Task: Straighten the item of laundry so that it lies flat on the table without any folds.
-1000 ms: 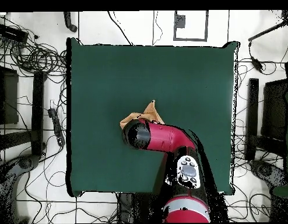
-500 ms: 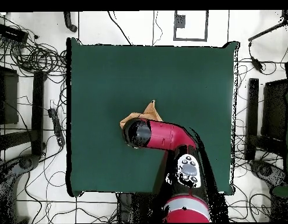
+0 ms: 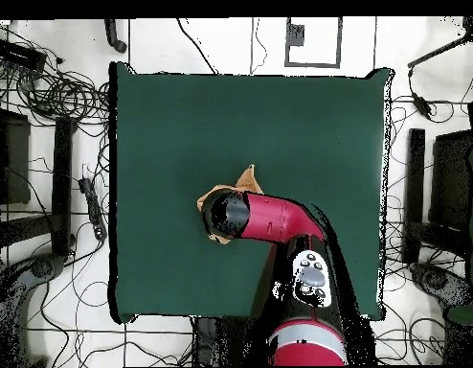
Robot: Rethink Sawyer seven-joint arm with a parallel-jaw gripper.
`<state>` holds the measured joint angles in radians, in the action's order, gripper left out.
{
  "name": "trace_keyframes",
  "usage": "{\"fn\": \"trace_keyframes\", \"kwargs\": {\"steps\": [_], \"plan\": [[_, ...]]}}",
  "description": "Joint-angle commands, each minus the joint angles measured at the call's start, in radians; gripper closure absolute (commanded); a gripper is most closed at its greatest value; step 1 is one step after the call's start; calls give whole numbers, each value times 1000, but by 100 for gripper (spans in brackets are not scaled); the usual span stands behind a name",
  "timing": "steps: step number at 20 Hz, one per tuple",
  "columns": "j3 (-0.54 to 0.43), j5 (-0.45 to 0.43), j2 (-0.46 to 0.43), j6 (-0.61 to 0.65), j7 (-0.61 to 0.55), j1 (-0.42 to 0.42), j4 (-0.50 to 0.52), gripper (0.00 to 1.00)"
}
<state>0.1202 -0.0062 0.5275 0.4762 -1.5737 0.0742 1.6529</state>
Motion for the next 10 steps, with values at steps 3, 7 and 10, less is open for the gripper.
{"fn": "trace_keyframes", "kwargs": {"steps": [3,7,10], "plan": [[-54,67,10,134,-196,-20,-48,0],[-43,66,11,154,-196,-30,-62,0],[-42,67,13,165,-200,-35,-70,0]]}}
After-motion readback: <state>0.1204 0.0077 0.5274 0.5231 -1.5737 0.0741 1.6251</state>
